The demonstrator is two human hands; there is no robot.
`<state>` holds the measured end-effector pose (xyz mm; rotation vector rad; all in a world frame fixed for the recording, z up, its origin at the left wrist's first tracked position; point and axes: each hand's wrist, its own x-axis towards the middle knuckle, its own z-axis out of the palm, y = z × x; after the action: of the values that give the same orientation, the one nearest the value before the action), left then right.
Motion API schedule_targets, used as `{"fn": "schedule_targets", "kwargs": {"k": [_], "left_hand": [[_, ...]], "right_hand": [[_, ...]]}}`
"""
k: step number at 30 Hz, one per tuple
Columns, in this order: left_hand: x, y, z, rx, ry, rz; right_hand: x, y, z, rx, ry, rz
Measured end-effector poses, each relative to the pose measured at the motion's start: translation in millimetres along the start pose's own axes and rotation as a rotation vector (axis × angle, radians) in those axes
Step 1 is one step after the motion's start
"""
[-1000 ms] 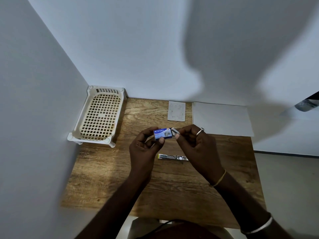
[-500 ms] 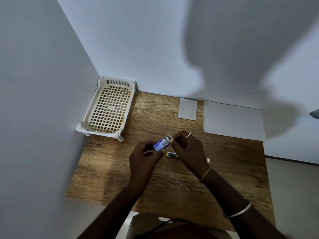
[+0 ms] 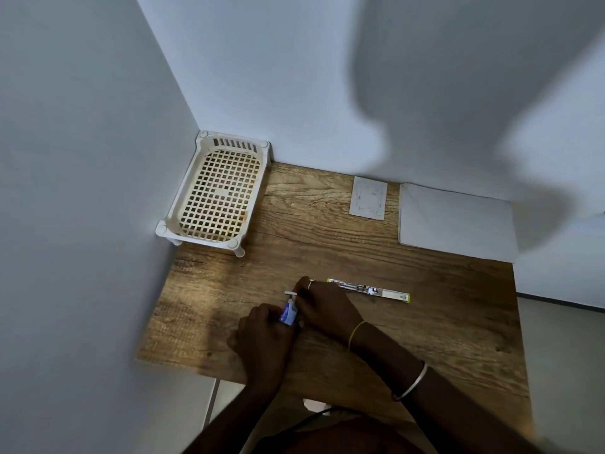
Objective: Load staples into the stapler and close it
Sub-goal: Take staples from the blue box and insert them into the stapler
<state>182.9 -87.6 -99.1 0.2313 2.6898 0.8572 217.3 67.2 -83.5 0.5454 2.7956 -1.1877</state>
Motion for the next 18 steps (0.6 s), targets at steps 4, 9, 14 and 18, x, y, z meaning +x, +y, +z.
{"fn": "schedule_targets", "kwargs": {"k": [4, 9, 14, 18], "left_hand": [[-1.7, -0.3, -1.4, 0.048, -0.064, 0.014], [4.6, 14.1, -7.9, -0.047, 0.005, 0.246], [18.1, 50.9, -11.8, -0.374, -0.141, 0.437], [24.4, 71.8, -3.1, -0.466, -0.198, 0.413]], "right_hand": [[-4.8, 2.9, -1.1, -0.094, 0.053, -0.060], [-18.8, 11.0, -21.7, -0.056, 0.163, -0.001], [-26.9, 18.5, -48.9, 0.113, 0.165, 0.070], [-27.3, 26.5, -67.8, 0.186, 0.152, 0.112]]}}
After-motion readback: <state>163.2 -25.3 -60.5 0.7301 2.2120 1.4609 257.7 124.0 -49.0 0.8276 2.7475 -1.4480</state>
